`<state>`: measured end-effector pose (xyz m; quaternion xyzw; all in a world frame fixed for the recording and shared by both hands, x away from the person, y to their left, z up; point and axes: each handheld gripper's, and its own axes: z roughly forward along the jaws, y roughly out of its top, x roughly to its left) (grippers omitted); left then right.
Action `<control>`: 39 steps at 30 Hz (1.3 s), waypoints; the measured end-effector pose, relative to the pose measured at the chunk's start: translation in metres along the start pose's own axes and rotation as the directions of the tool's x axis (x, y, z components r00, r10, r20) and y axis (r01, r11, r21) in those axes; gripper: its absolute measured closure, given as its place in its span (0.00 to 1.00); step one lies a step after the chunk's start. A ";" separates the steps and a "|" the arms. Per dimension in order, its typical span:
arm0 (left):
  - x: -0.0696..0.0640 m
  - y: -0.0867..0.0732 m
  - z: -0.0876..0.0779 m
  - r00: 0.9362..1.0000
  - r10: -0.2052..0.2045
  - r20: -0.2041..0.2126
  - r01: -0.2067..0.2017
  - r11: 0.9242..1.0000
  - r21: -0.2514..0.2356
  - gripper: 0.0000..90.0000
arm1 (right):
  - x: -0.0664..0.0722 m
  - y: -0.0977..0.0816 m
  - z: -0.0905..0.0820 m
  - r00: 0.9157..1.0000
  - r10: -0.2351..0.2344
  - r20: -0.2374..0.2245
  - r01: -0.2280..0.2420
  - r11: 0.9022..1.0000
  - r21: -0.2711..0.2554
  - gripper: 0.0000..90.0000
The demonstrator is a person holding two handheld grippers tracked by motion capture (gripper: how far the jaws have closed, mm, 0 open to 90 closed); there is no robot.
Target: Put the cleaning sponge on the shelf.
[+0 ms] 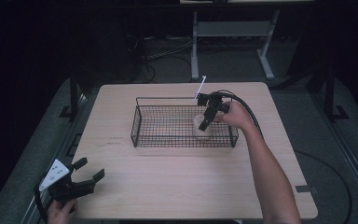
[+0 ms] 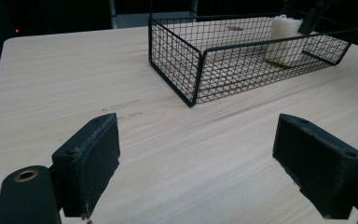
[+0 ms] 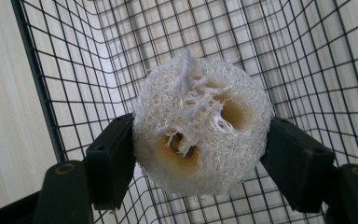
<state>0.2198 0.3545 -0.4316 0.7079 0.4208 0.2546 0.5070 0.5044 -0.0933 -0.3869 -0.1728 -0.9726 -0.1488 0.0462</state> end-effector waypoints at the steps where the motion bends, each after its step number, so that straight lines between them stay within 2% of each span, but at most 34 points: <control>1: 0.000 0.000 0.000 1.000 -0.001 0.000 0.001 1.000 0.001 0.15 | 0.000 0.000 0.000 1.000 0.001 -0.002 -0.001 1.000 0.003 0.32; 7: 0.001 0.000 -0.001 1.000 -0.002 -0.001 0.002 1.000 -0.004 0.15 | 0.000 0.001 0.001 1.000 -0.003 -0.003 0.003 1.000 -0.007 0.32; 14: 0.001 0.000 0.000 1.000 0.006 0.002 -0.006 1.000 0.003 0.16 | 0.000 0.000 0.001 1.000 -0.003 -0.003 0.003 1.000 0.006 0.31; 24: 0.000 0.000 0.000 1.000 0.008 0.003 -0.008 1.000 0.004 0.15 | 0.001 0.000 0.000 1.000 -0.001 0.010 0.001 1.000 0.017 0.25; 30: 0.000 0.000 0.000 1.000 0.009 0.004 -0.009 1.000 0.003 0.15 | 0.002 -0.001 -0.004 1.000 0.005 0.017 -0.005 1.000 0.016 0.23; 39: 0.000 0.000 0.000 1.000 0.007 0.005 -0.007 1.000 0.003 0.15 | 0.005 -0.003 -0.017 1.000 0.003 0.027 -0.003 1.000 -0.015 0.23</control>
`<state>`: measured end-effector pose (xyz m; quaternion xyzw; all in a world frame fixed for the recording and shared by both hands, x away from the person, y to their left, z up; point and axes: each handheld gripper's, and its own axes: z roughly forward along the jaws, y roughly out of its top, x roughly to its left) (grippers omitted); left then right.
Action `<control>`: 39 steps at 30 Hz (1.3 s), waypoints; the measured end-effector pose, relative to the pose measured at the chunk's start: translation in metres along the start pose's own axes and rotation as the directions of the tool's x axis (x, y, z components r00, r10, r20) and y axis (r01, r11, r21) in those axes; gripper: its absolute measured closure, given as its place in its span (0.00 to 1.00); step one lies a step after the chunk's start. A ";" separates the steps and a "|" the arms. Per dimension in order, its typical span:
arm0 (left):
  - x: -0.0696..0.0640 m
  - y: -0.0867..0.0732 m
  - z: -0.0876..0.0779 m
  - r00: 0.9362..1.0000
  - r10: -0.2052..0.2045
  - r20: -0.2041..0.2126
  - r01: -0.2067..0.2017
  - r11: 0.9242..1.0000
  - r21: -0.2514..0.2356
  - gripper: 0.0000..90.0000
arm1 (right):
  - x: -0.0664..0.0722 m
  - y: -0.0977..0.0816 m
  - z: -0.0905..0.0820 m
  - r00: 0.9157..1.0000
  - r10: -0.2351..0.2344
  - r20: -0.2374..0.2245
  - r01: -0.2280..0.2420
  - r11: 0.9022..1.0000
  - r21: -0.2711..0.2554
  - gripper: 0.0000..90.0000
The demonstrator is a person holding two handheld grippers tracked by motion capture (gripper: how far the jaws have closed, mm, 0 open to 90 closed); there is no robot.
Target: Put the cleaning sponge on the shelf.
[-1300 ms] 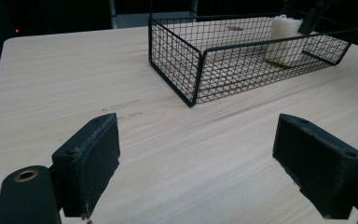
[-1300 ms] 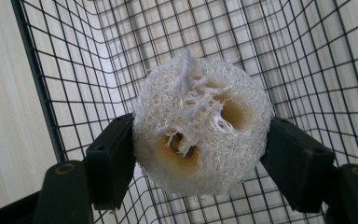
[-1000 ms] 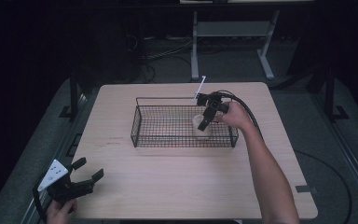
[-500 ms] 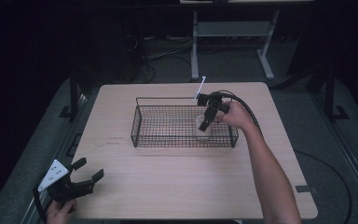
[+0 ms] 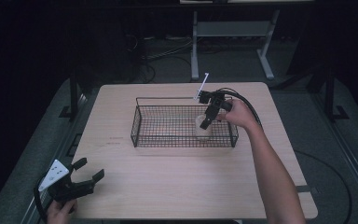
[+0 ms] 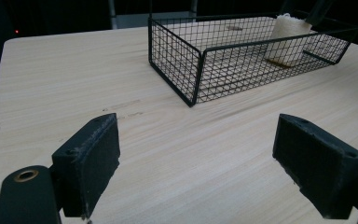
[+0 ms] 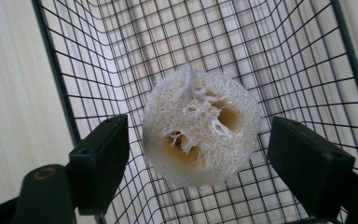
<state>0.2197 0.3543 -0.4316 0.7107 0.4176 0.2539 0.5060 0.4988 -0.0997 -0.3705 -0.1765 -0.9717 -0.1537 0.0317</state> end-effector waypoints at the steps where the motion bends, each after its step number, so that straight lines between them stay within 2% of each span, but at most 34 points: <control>1: 0.000 0.000 0.000 1.000 -0.001 0.001 0.001 1.000 -0.001 0.16 | 0.001 0.000 -0.002 1.000 0.001 0.001 -0.001 1.000 -0.004 0.23; 14: -0.002 0.001 0.003 1.000 0.006 0.010 -0.007 1.000 0.003 0.15 | 0.014 -0.007 -0.031 1.000 -0.010 0.022 0.011 0.998 -0.056 0.22; 21: -0.002 0.001 0.002 1.000 0.005 0.007 -0.005 1.000 0.001 0.15 | 0.025 -0.005 -0.038 0.999 -0.039 0.017 0.040 0.997 -0.060 0.22; 39: -0.003 0.001 0.002 1.000 0.009 0.011 -0.009 1.000 0.002 0.15 | 0.039 -0.009 -0.044 0.998 -0.065 -0.002 0.065 0.996 -0.055 0.22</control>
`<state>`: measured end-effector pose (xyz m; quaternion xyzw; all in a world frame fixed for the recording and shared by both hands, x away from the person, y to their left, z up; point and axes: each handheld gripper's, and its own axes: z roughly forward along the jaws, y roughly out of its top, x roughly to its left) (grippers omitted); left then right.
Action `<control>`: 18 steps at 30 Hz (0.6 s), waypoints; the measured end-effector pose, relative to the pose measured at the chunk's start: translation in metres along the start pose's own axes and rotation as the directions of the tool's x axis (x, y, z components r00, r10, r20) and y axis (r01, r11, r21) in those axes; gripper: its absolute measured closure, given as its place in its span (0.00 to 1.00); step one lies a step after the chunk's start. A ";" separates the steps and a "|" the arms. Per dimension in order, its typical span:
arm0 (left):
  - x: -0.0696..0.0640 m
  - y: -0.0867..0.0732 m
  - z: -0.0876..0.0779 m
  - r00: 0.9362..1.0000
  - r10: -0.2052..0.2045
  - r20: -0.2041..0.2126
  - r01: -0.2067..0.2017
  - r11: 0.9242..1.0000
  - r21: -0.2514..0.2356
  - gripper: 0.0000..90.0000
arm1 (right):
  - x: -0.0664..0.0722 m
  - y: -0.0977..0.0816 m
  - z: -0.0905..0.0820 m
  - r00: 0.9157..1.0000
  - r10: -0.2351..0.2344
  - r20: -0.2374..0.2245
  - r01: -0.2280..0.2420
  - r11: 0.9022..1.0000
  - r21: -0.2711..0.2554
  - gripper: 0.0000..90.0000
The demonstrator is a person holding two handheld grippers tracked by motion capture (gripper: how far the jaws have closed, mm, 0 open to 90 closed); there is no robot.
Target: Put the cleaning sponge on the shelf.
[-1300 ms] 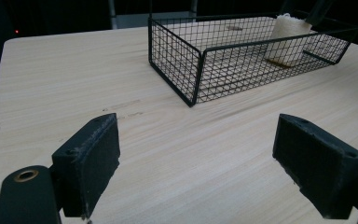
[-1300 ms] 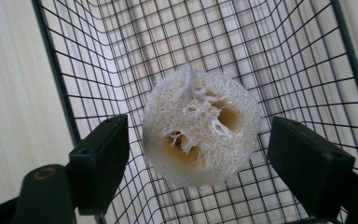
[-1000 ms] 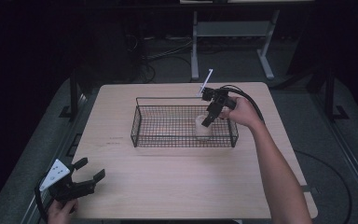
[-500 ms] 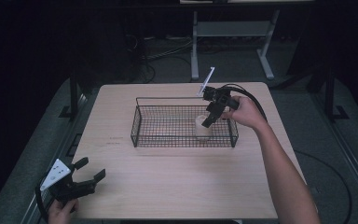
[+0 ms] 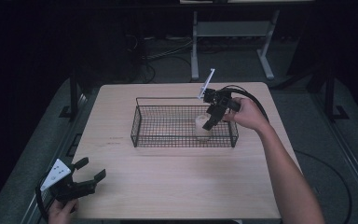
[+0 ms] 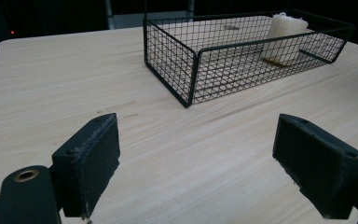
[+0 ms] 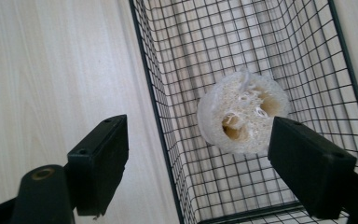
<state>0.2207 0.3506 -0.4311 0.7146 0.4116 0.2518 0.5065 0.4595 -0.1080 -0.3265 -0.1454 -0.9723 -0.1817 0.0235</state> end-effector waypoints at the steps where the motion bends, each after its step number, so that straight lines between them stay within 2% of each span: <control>1: 0.000 0.000 0.000 1.000 0.000 0.000 0.000 1.000 0.000 0.15 | 0.000 -0.001 0.000 1.000 0.000 -0.002 0.000 1.000 -0.003 0.22; 9: -0.001 0.000 0.001 1.000 0.002 0.000 -0.002 1.000 0.000 0.16 | 0.006 -0.009 0.003 1.000 -0.008 -0.005 0.008 1.000 0.007 0.22; 18: -0.001 0.000 0.001 1.000 0.002 0.001 -0.002 1.000 0.001 0.15 | 0.013 -0.014 0.004 1.000 -0.016 -0.014 0.015 1.000 -0.011 0.22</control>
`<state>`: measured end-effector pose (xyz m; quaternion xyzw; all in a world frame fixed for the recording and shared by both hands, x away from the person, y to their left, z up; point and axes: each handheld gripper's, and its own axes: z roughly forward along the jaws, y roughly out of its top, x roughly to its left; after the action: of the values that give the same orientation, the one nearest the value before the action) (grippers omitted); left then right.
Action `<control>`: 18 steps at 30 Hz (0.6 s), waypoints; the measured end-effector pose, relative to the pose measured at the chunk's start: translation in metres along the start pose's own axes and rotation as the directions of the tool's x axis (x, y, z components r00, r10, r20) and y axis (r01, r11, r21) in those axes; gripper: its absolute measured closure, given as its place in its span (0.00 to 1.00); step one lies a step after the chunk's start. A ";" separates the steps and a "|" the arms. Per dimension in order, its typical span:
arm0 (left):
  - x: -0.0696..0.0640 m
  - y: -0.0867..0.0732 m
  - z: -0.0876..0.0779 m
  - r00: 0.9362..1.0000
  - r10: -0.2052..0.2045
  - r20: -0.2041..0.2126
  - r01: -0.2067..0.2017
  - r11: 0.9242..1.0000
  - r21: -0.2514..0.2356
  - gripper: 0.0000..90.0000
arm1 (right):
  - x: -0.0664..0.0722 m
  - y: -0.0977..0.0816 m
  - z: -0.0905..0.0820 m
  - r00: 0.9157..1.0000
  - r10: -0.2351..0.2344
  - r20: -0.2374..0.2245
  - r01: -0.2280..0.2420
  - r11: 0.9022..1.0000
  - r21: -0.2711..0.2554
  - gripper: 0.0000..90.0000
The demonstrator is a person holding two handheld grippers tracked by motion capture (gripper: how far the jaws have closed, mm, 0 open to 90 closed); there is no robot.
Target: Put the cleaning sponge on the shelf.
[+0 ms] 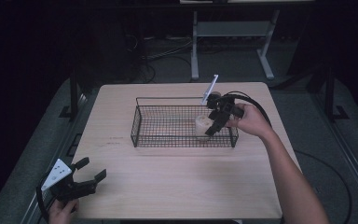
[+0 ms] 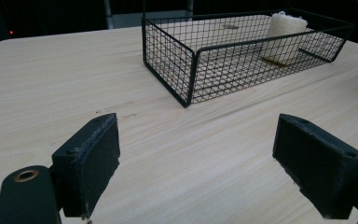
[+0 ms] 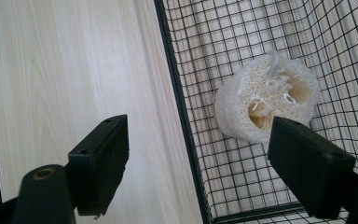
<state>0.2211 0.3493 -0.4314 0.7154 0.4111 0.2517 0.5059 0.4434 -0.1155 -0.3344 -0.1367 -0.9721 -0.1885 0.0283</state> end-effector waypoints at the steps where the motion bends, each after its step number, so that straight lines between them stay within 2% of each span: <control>1: 0.000 0.000 0.000 1.000 0.000 0.000 0.000 1.000 0.000 0.16 | 0.001 0.000 0.000 1.000 0.002 -0.002 -0.002 1.000 -0.003 0.22; 4: 0.000 0.000 0.000 1.000 0.001 0.001 -0.001 1.000 0.001 0.15 | 0.003 -0.001 0.000 1.000 -0.007 0.000 0.007 1.000 0.009 0.22; 18: -0.001 0.000 0.001 1.000 0.004 0.006 -0.004 1.000 0.004 0.15 | 0.013 -0.010 0.000 1.000 -0.011 -0.003 0.011 1.000 -0.014 0.22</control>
<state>0.2217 0.3478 -0.4317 0.7180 0.4087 0.2499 0.5050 0.4283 -0.1211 -0.3365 -0.1312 -0.9714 -0.1958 0.0278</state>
